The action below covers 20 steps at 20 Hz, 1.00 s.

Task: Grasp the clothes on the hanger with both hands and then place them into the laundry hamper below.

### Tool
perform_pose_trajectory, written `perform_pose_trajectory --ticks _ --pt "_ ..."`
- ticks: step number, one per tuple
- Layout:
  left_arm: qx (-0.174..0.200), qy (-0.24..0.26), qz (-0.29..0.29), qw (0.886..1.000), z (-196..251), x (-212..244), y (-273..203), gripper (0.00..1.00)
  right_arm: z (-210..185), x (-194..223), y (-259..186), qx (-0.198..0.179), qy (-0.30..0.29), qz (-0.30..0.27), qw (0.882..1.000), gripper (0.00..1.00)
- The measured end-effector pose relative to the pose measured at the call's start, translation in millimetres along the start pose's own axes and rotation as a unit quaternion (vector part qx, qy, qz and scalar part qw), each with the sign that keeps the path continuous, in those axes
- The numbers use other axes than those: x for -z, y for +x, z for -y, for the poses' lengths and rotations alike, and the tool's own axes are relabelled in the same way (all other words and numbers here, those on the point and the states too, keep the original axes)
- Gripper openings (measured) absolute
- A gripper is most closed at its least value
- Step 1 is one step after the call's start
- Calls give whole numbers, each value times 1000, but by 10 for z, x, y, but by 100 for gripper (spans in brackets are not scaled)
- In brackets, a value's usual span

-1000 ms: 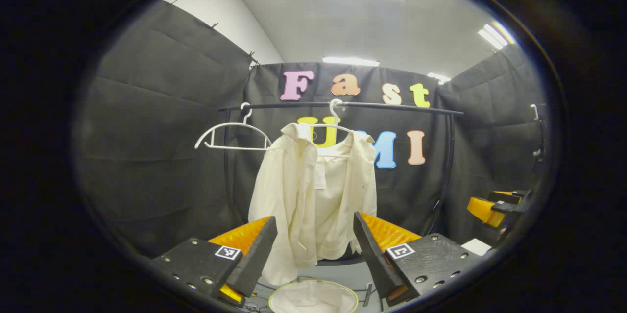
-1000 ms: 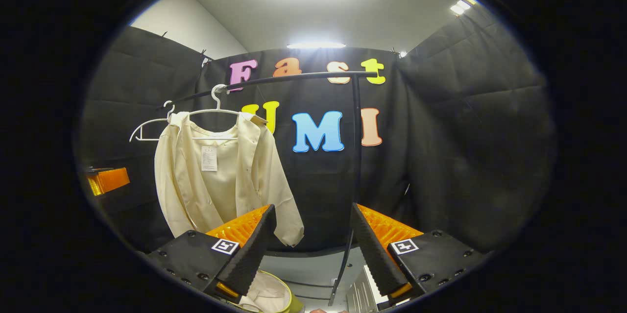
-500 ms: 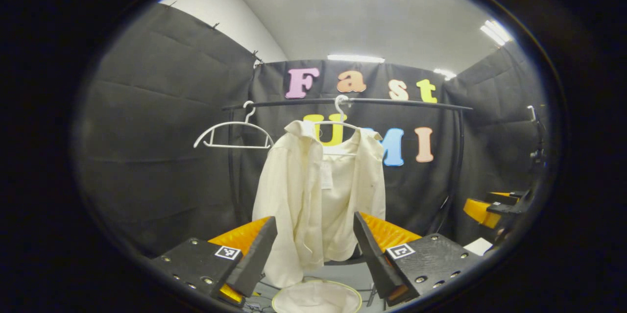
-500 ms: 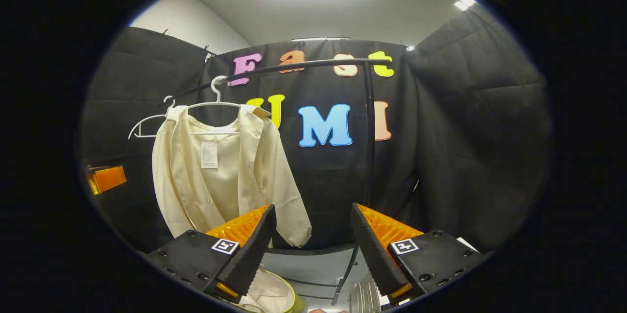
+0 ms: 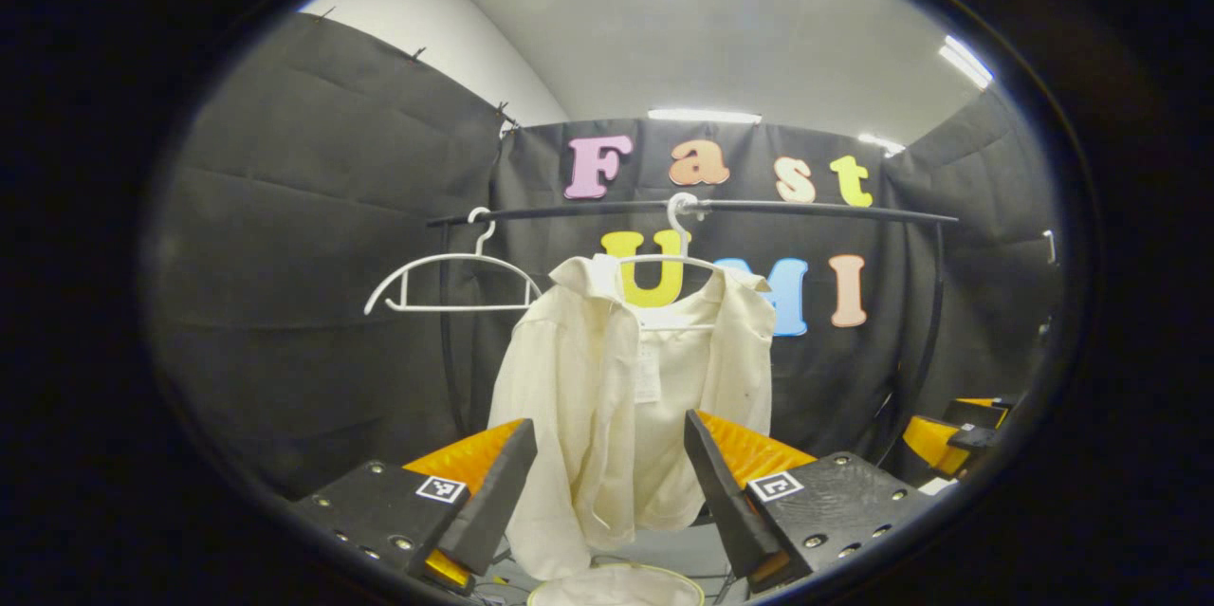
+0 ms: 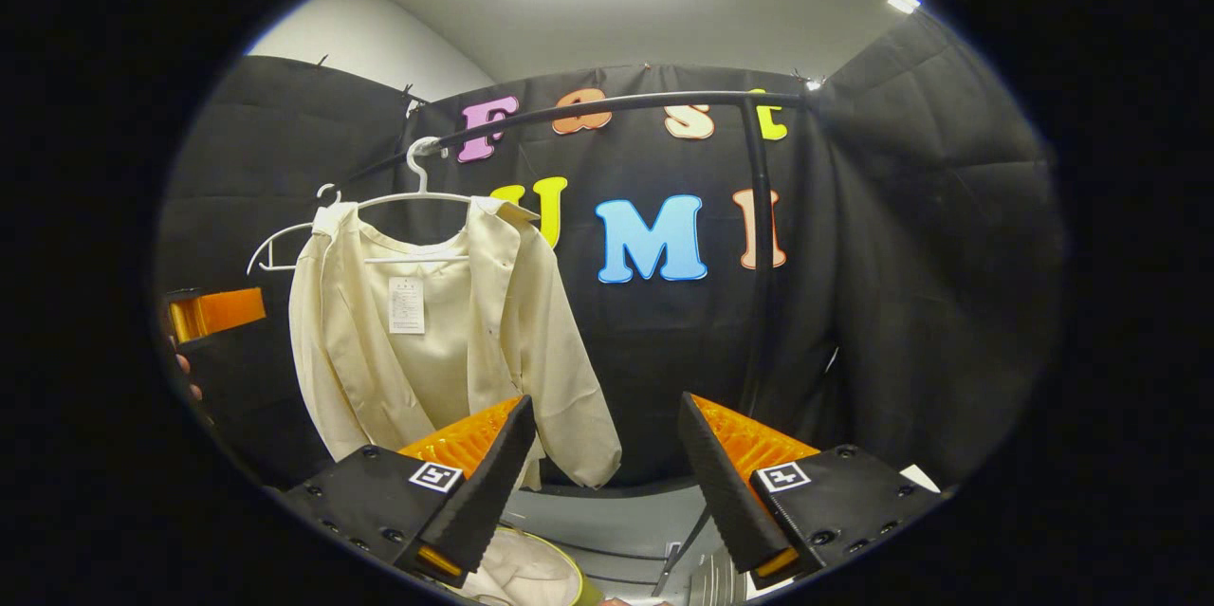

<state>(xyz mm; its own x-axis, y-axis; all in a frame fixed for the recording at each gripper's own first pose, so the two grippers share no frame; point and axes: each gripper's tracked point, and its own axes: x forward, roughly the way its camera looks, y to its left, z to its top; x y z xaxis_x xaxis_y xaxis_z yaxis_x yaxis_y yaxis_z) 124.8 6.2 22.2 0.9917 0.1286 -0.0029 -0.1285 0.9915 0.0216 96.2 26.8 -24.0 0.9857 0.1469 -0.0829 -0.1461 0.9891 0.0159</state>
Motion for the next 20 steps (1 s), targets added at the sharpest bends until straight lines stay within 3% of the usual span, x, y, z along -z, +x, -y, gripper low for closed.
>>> perform_pose_trajectory --ticks 15,20 --pt "-79 10 -27 996 87 201 1388 92 43 75 941 -66 -3 8 998 96" --pt "-125 1 -31 992 13 323 1717 92 132 97 1276 -76 2 4 997 96"
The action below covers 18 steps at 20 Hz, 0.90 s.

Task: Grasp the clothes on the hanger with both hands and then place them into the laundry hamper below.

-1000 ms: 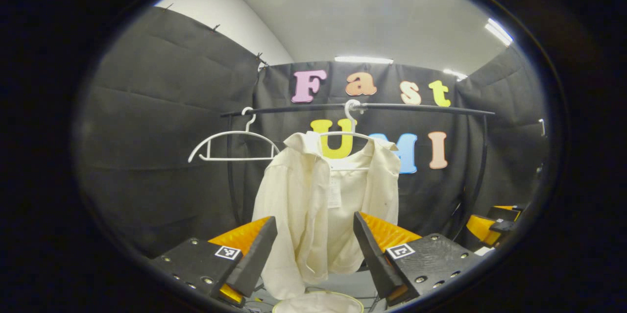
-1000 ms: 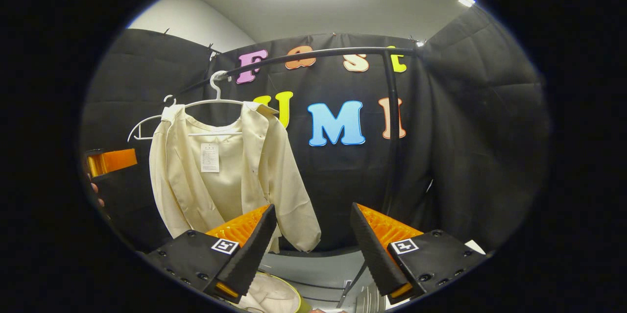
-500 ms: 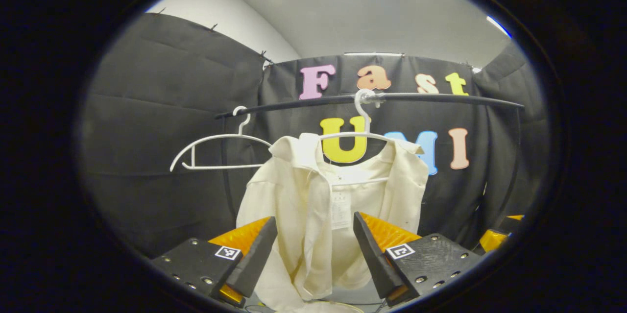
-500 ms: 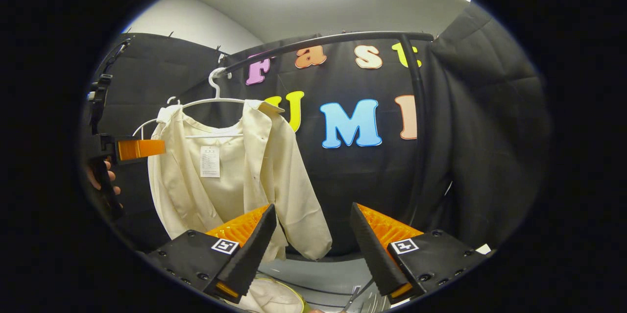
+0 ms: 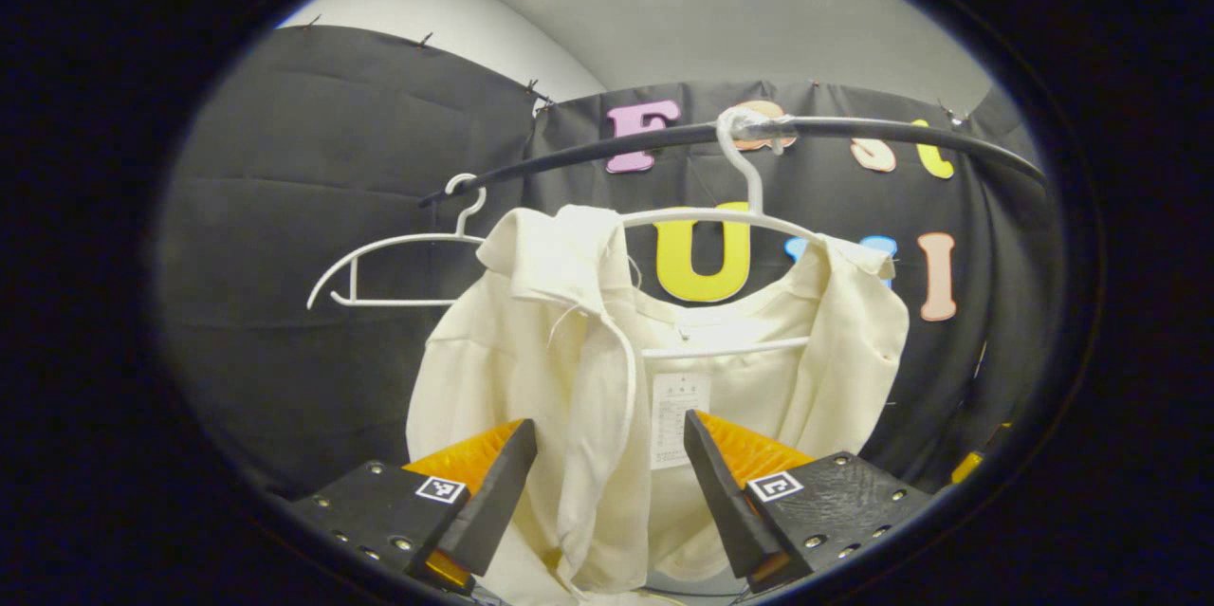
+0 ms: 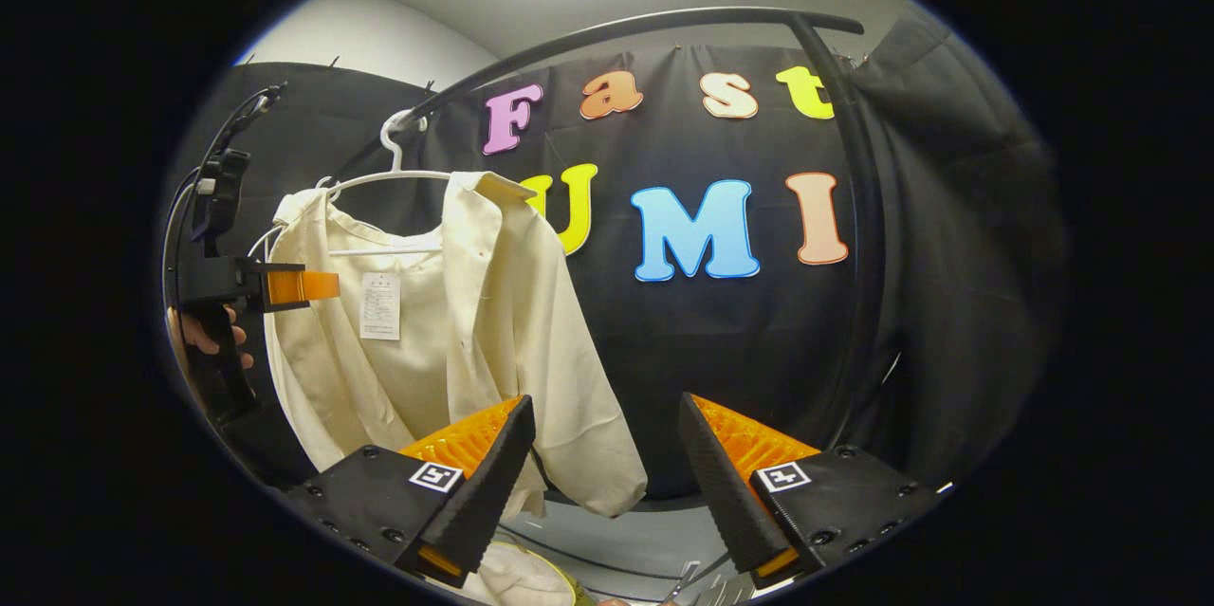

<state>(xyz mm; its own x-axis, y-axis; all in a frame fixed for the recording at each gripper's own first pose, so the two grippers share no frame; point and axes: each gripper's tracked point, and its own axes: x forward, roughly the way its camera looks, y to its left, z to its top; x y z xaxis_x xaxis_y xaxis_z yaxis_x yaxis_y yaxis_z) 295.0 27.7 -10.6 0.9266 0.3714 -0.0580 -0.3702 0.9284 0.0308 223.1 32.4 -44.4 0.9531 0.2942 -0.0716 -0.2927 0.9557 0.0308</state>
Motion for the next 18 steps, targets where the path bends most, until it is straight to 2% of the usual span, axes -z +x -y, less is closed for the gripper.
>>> perform_pose_trajectory --ticks 3,7,9,10,11,13,14,15,16,18 --pt "-21 -10 -3 1000 -25 24 131 92 27 15 153 -12 -2 -2 1000 94" --pt "-62 -13 3 998 -161 21 269 90 -42 39 293 -39 -9 -2 999 96" --pt "-67 -15 1 998 -178 38 328 76 -101 73 348 -54 -11 -5 998 96" --pt "-64 -13 1 998 -171 31 349 76 -131 86 369 -62 -10 -6 998 96" --pt "-74 -9 2 997 -233 26 350 69 -185 92 394 -72 -10 -5 997 96" --pt "-61 -10 -1 998 -217 43 359 55 -309 86 392 -92 -10 0 996 96" --pt "-82 -5 1 997 -314 19 299 48 -400 91 390 -104 -8 0 995 96" --pt "-93 -5 6 996 -383 12 314 37 -488 130 393 -118 -6 -3 993 96" --pt "-89 -14 9 996 -345 -3 299 25 -573 170 406 -131 -3 -8 991 96" --pt "-56 -43 6 997 -241 12 256 3 -702 266 427 -150 0 -28 988 96"
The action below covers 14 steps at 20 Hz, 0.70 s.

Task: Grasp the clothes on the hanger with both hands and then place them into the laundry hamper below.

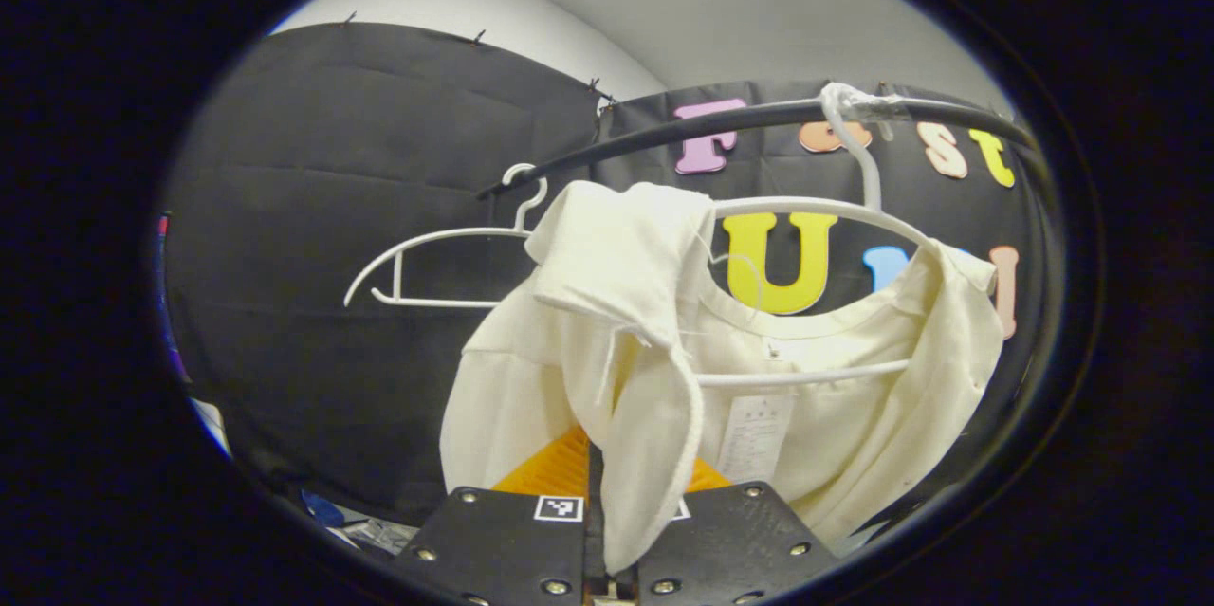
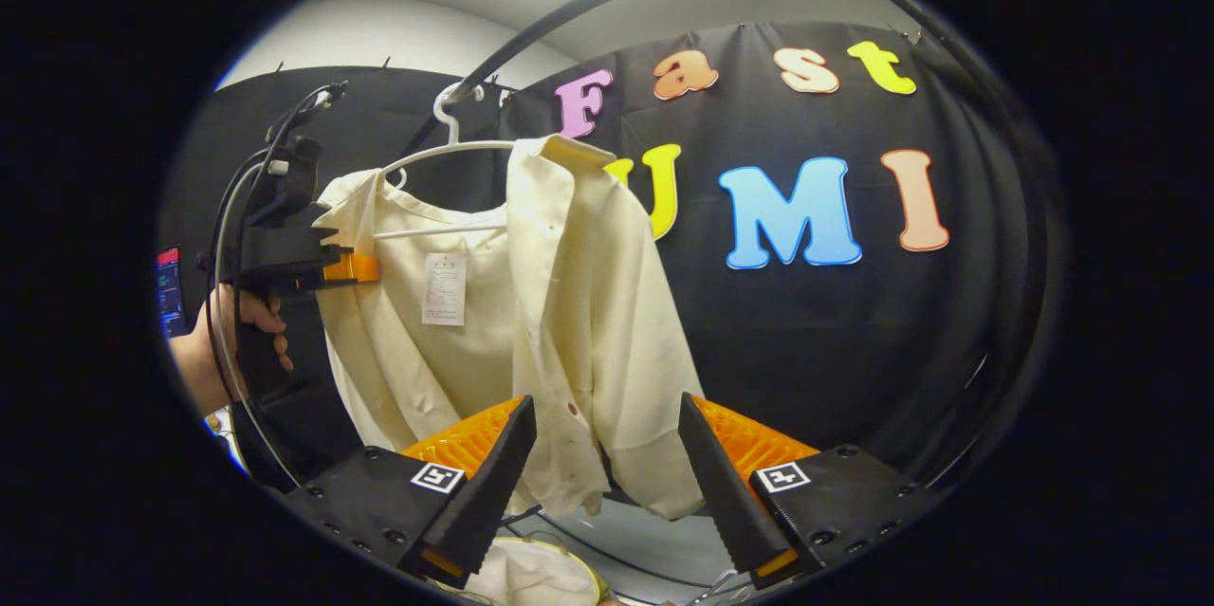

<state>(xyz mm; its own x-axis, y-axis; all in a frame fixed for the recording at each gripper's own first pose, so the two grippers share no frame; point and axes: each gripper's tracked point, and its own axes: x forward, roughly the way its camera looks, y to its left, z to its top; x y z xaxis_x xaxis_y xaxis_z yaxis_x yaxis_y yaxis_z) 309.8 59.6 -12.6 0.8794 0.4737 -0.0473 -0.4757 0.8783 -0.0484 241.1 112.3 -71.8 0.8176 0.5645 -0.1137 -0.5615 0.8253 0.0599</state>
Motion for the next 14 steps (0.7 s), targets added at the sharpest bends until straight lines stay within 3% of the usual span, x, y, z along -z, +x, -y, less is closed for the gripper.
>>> perform_pose_trajectory --ticks 2,5,11,12,14 --pt "13 -1 3 1000 -32 -56 -67 3 -148 14 -4 -12 0 -6 1000 96" --pt "52 16 -12 998 32 -6 -140 2 -243 -59 6 -6 4 -5 1000 96" --pt "108 2 -20 994 95 -19 -236 2 -488 -412 154 9 51 5 999 92" --pt "117 -3 -22 993 104 -14 -243 2 -516 -485 228 15 52 8 998 98" --pt "131 -6 -28 991 92 3 -228 2 -596 -595 382 28 51 10 998 98"
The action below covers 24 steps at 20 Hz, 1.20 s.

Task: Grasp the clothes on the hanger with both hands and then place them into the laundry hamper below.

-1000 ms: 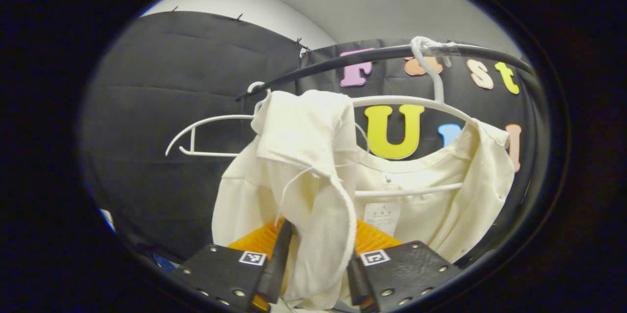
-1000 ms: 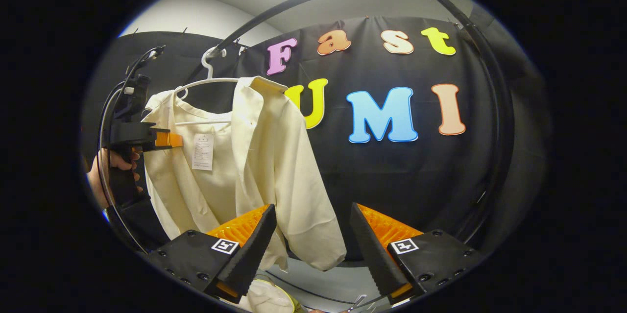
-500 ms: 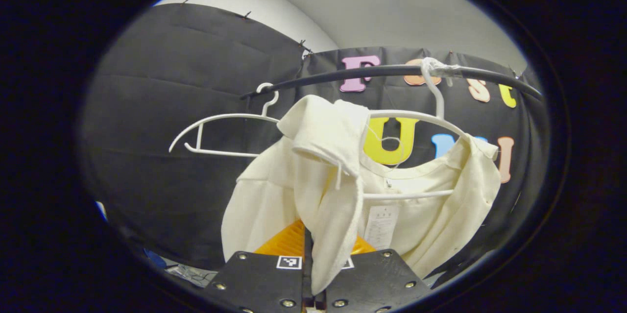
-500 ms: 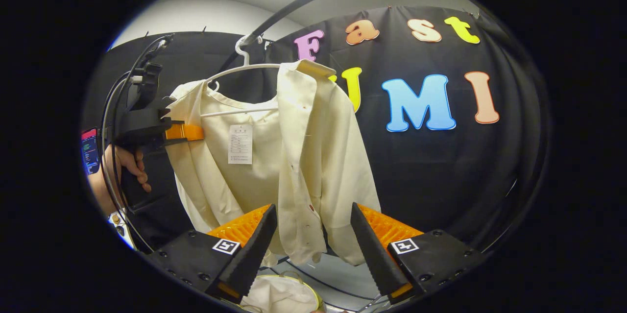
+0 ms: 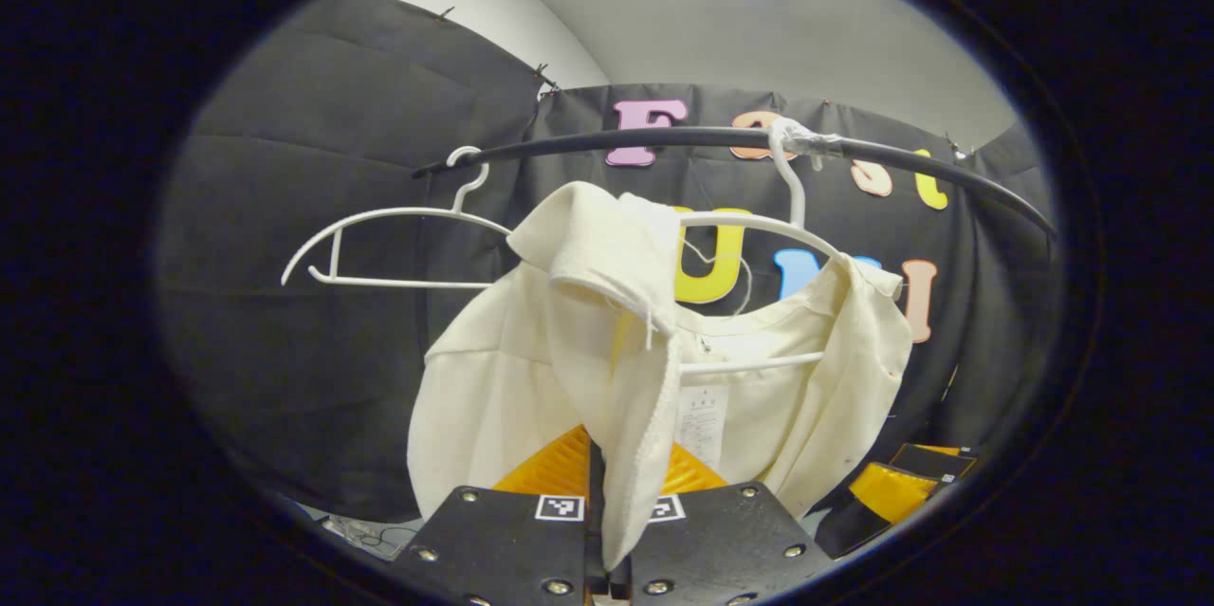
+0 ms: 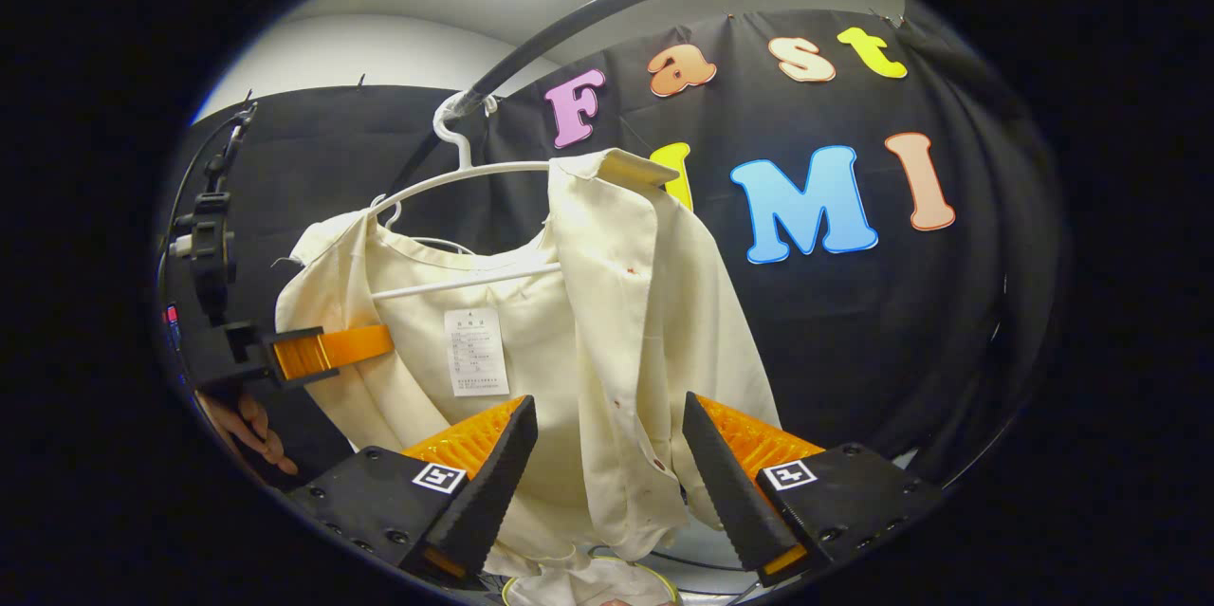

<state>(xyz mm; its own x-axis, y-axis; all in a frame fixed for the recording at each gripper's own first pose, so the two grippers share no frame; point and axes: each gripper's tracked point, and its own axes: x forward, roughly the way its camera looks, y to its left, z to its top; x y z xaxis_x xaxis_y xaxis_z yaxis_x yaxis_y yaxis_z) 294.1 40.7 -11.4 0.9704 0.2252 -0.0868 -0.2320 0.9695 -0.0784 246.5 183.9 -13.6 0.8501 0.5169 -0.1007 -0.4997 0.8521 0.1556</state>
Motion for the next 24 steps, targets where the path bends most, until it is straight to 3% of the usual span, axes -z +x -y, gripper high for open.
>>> perform_pose_trajectory --ticks 6,13,16,19,20,21,23,24 --pt "24 -4 -5 1000 -21 19 7 2 -69 -232 459 57 -40 16 997 98" --pt "36 -31 -2 999 -70 33 56 2 -265 -247 780 68 -47 13 997 98" --pt "41 -34 -6 999 -69 47 52 2 -200 -269 967 82 -79 6 993 98" --pt "43 -38 -3 998 -113 35 5 2 -162 -256 1068 84 -67 -4 994 96" --pt "42 -40 -2 998 -115 36 5 2 -147 -250 1050 86 -66 -6 994 92" --pt "40 -41 -1 998 -135 34 8 2 -98 -245 1038 92 -69 -5 993 68" --pt "38 -45 1 998 -151 32 44 2 -53 -254 1054 94 -77 -2 993 47" --pt "37 -47 1 998 -157 34 55 2 -33 -262 1051 92 -77 2 993 45"
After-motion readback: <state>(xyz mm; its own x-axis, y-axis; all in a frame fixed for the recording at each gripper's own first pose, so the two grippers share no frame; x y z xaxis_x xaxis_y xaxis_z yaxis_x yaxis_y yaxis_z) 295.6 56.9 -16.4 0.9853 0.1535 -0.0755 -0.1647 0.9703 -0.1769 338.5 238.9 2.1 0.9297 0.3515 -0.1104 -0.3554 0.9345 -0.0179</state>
